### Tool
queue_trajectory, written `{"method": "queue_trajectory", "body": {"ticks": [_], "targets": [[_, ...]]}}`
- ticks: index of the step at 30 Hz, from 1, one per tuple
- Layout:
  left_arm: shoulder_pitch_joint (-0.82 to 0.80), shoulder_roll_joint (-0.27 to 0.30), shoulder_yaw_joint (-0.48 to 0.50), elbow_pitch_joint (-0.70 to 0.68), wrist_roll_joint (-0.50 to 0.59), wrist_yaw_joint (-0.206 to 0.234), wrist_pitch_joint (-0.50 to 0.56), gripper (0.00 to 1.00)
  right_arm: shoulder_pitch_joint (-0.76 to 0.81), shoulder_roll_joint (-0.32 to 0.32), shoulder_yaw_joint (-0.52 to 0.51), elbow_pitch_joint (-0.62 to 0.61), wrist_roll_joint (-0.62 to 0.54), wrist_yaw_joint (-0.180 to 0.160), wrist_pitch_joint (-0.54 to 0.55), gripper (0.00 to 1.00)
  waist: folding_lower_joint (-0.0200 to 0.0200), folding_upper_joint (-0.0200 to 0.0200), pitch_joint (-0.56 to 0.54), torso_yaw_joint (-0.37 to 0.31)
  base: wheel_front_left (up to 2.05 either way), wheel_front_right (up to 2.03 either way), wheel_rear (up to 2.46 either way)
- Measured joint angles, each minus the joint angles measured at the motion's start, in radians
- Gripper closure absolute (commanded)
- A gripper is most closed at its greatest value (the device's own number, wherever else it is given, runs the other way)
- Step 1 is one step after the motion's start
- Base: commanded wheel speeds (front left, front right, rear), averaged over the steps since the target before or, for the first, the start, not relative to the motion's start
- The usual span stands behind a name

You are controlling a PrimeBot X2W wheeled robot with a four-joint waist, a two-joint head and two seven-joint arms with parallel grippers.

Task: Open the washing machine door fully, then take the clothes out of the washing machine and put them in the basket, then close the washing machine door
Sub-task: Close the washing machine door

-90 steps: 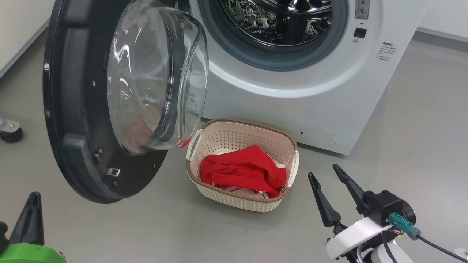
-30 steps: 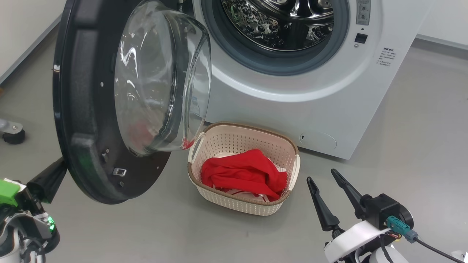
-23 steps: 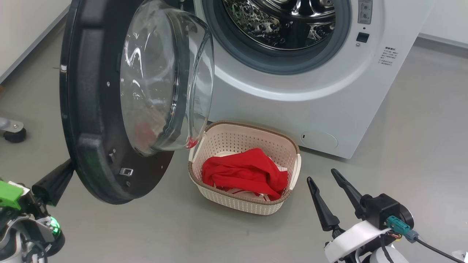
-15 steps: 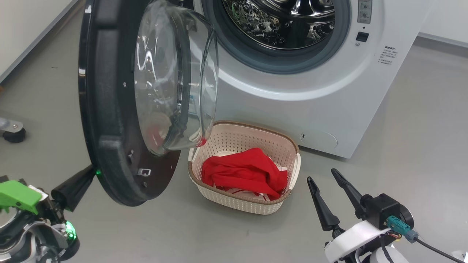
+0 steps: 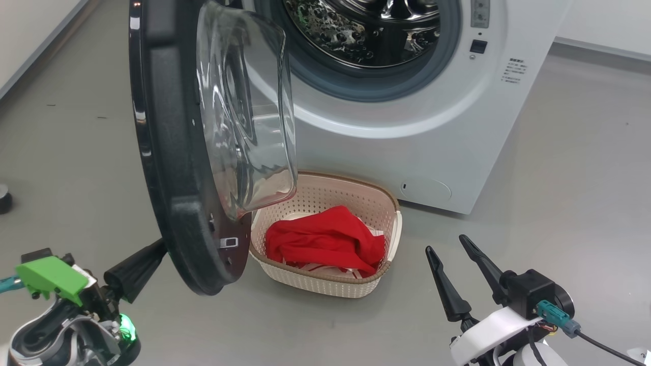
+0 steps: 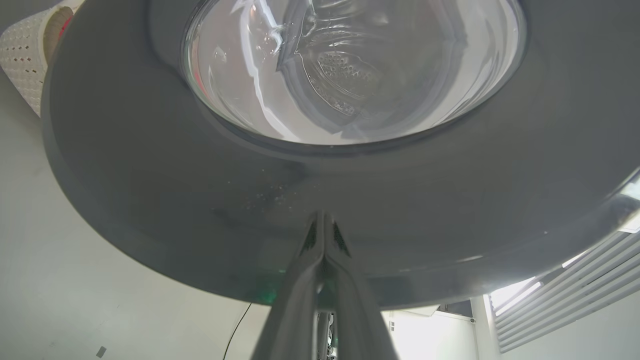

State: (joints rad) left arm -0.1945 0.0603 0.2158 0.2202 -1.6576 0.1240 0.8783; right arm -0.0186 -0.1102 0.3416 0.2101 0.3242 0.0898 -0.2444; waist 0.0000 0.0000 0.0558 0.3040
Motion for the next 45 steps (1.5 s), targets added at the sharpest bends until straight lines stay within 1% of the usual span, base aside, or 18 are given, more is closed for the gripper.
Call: {"method": "queue_trajectory", "body": {"ticks": [11,19,24,28,29,32,36,45], "targets": [[0.007,-0.013,-0.053,-0.007,-0.018,0.0,-0.001,1.0,-0.003,-0.004,-0.007,0.001,0.0,0.0,0.0,0.0,0.0,0.0,0.005,-0.073,0.0,0.0,0.0],[0.007,-0.018,-0.108,0.001,-0.023,0.0,-0.029,1.0,-0.006,-0.01,-0.015,0.002,0.0,-0.001,0.0,0.0,0.0,0.0,0.011,-0.141,0.0,0.0,0.0],[0.005,-0.021,-0.12,0.003,-0.026,0.0,-0.069,1.0,-0.014,-0.01,-0.014,0.002,0.0,-0.003,0.0,0.0,0.0,0.0,0.017,-0.187,0.0,0.0,0.0],[-0.004,-0.021,-0.114,0.008,-0.051,0.0,-0.121,1.0,-0.015,-0.009,-0.01,0.002,0.0,-0.003,0.0,0.0,0.0,0.0,0.024,-0.225,0.0,0.0,0.0],[-0.004,-0.021,-0.114,0.008,-0.051,0.0,-0.121,1.0,-0.015,-0.009,-0.01,0.002,0.0,-0.003,0.0,0.0,0.0,0.0,0.024,-0.225,0.0,0.0,0.0],[-0.019,-0.021,-0.11,0.019,-0.056,0.0,-0.165,1.0,-0.016,-0.007,-0.008,0.002,0.0,-0.003,0.0,0.0,0.0,0.0,0.029,-0.256,0.0,0.0,0.0],[-0.028,-0.021,-0.115,0.039,-0.089,0.0,-0.207,1.0,-0.016,-0.006,-0.008,0.004,0.0,-0.003,0.0,0.0,0.0,0.0,0.034,-0.301,0.0,0.0,0.0],[-0.065,-0.021,-0.164,0.049,-0.164,0.0,-0.289,1.0,-0.017,-0.005,-0.009,0.007,0.0,-0.003,0.0,0.0,0.0,0.0,0.047,-0.398,0.0,0.0,0.0]]}}
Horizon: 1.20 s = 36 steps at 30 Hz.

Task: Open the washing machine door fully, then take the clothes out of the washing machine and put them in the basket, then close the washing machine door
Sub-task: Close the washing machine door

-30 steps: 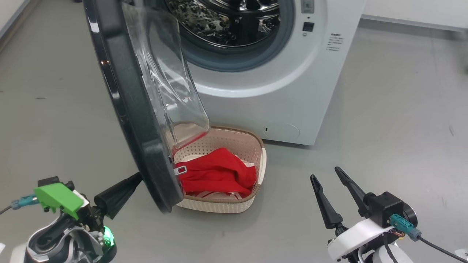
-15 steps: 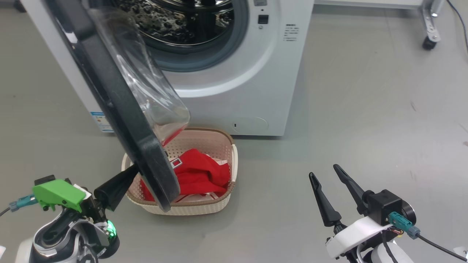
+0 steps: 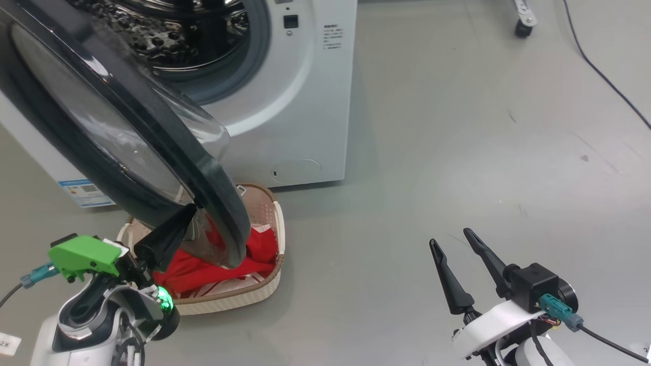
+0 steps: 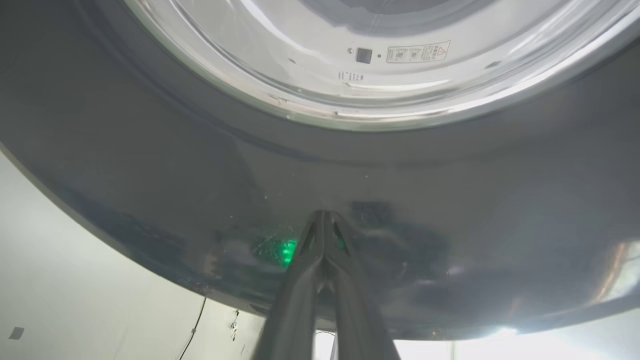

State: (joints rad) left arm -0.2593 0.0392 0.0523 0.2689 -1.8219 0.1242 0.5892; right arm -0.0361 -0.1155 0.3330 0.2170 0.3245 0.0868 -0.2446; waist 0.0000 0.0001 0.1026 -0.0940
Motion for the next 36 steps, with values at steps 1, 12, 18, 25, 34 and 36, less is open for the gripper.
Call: {"method": "queue_trajectory", "body": {"ticks": [1,12,18,25,34,36], "targets": [[-0.006,0.0,-0.006,0.001,-0.012,0.0,-0.012,1.0,-0.001,0.0,0.0,0.0,0.0,0.0,0.0,0.0,0.0,0.0,0.002,-0.009,0.0,0.0,0.0],[-0.076,-0.001,-0.051,0.012,-0.033,-0.002,-0.168,1.0,-0.019,0.012,0.001,-0.001,0.001,0.0,0.0,0.0,0.0,0.0,0.036,-0.091,0.0,0.0,0.0],[-0.124,-0.002,-0.055,0.025,-0.034,-0.016,-0.261,1.0,-0.022,0.02,-0.002,-0.001,0.01,0.0,0.0,0.0,0.0,0.0,0.057,-0.134,0.0,0.0,0.0],[-0.174,-0.002,-0.064,0.049,-0.034,-0.052,-0.361,1.0,-0.03,0.028,-0.004,-0.001,0.011,0.003,0.0,0.0,0.0,0.0,0.08,-0.18,0.0,0.0,0.0],[-0.214,-0.005,-0.138,0.097,-0.061,-0.1,-0.406,1.0,-0.037,0.034,-0.041,-0.003,0.021,-0.002,0.0,0.0,0.0,0.0,0.092,-0.19,0.0,0.0,0.0],[-0.214,-0.006,-0.159,0.108,-0.072,-0.104,-0.406,1.0,-0.037,0.035,-0.046,-0.005,0.021,-0.002,0.0,0.0,0.0,0.0,0.089,-0.182,0.0,0.0,0.0]]}}
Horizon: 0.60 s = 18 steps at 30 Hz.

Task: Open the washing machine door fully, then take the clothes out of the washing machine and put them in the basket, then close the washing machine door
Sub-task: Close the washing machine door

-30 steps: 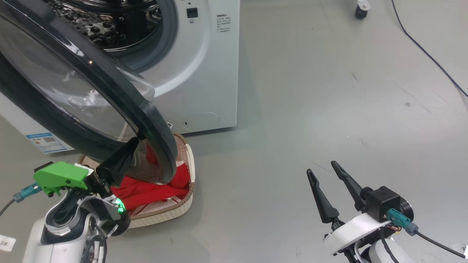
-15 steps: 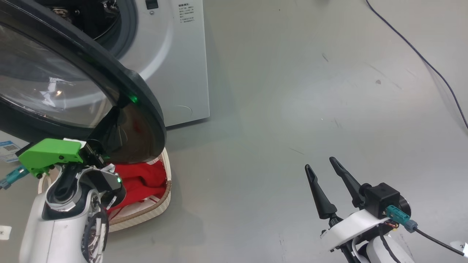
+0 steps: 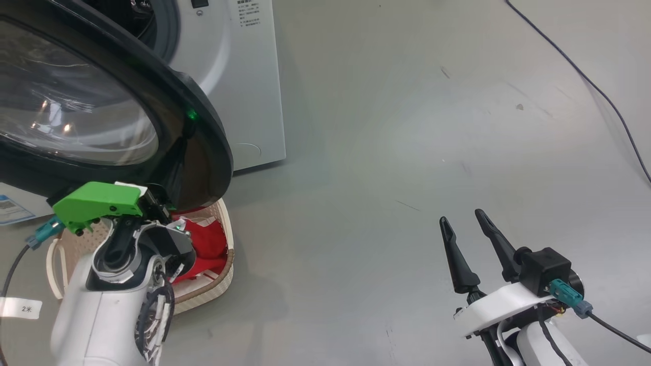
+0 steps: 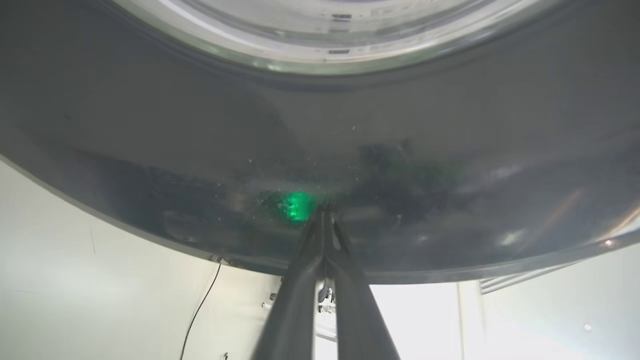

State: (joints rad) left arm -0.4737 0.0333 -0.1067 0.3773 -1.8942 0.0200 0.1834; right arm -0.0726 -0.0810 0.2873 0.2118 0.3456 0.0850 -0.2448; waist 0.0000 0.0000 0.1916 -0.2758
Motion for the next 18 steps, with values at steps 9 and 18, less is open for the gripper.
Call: {"method": "queue_trajectory", "body": {"ticks": [9,18], "targets": [[0.007,0.0,-0.115,0.033,0.019,-0.051,0.037,1.0,0.0,-0.007,-0.028,-0.008,0.0,0.0,-0.002,0.0,0.0,0.0,-0.023,0.07,0.0,0.0,0.0],[0.104,0.022,-0.253,0.041,0.203,-0.098,0.072,1.0,0.004,-0.018,-0.052,-0.022,-0.002,0.0,-0.002,0.0,0.0,0.0,-0.059,0.164,0.0,0.0,0.0]]}}
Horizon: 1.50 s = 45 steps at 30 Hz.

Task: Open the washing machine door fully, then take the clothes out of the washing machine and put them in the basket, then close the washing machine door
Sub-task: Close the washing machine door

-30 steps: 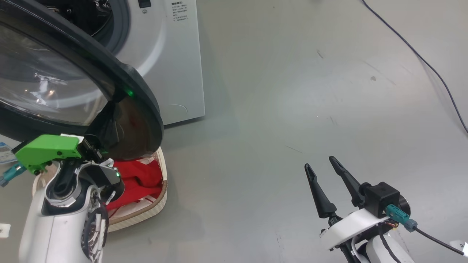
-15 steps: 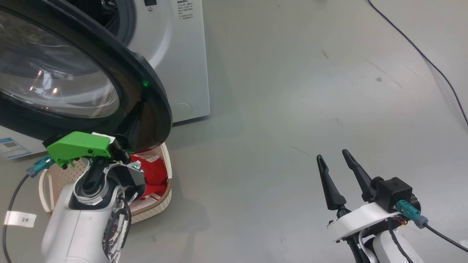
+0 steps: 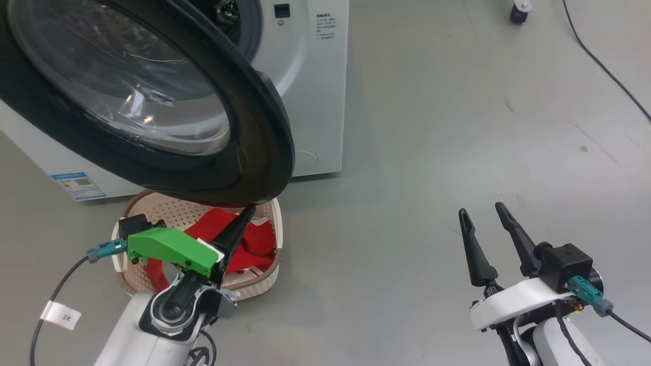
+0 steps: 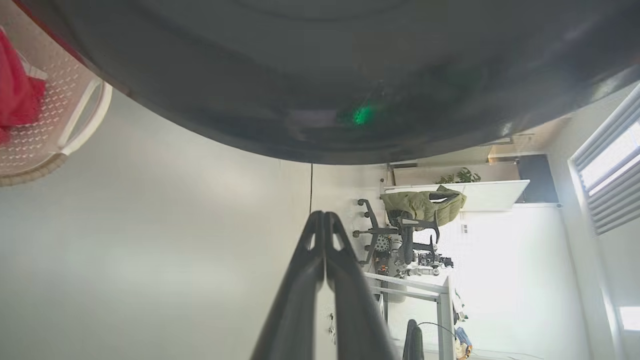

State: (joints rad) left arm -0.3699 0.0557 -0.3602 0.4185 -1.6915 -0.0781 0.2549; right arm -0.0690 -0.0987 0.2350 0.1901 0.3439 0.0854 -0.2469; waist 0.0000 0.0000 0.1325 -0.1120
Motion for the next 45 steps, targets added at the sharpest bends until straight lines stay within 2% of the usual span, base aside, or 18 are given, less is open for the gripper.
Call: {"method": "queue_trajectory", "body": {"ticks": [8,13,17,19,28,32,36,45], "targets": [[0.059,0.071,-0.066,-0.012,0.154,-0.026,-0.036,1.0,0.022,-0.012,-0.01,-0.008,-0.003,0.0,-0.001,0.0,0.0,0.0,-0.037,0.086,0.0,0.0,0.0],[0.073,0.128,-0.085,-0.041,0.303,-0.034,-0.135,1.0,0.04,-0.012,-0.011,-0.013,-0.003,0.0,-0.001,0.0,0.0,0.0,-0.06,0.134,0.0,0.0,0.0],[0.075,0.205,-0.125,-0.06,0.484,-0.034,-0.231,1.0,0.042,-0.012,-0.011,-0.021,-0.003,0.0,-0.001,0.0,0.0,0.0,-0.075,0.169,0.0,0.0,0.0],[0.078,0.216,-0.127,-0.065,0.509,-0.035,-0.255,1.0,0.042,-0.012,-0.012,-0.023,-0.005,0.0,-0.001,0.0,0.0,0.0,-0.078,0.177,0.0,0.0,0.0],[0.139,0.218,-0.156,-0.077,0.649,-0.042,-0.432,1.0,0.051,-0.011,-0.013,-0.032,-0.012,0.001,-0.001,0.0,0.0,0.0,-0.101,0.234,0.0,0.0,0.0],[0.149,0.23,-0.172,-0.083,0.748,-0.042,-0.512,1.0,0.061,-0.008,-0.009,-0.031,-0.012,0.001,-0.001,0.0,0.0,0.0,-0.114,0.25,0.0,0.0,0.0],[0.168,0.238,-0.174,-0.091,0.804,-0.036,-0.513,1.0,0.063,-0.004,-0.002,-0.03,-0.012,0.002,-0.001,0.0,0.0,0.0,-0.127,0.261,0.0,0.0,0.0],[0.206,0.234,-0.117,-0.128,0.908,0.014,-0.512,1.0,0.076,-0.002,0.003,-0.031,-0.013,0.004,-0.001,0.0,0.0,0.0,-0.137,0.271,0.0,0.0,0.0]]}}
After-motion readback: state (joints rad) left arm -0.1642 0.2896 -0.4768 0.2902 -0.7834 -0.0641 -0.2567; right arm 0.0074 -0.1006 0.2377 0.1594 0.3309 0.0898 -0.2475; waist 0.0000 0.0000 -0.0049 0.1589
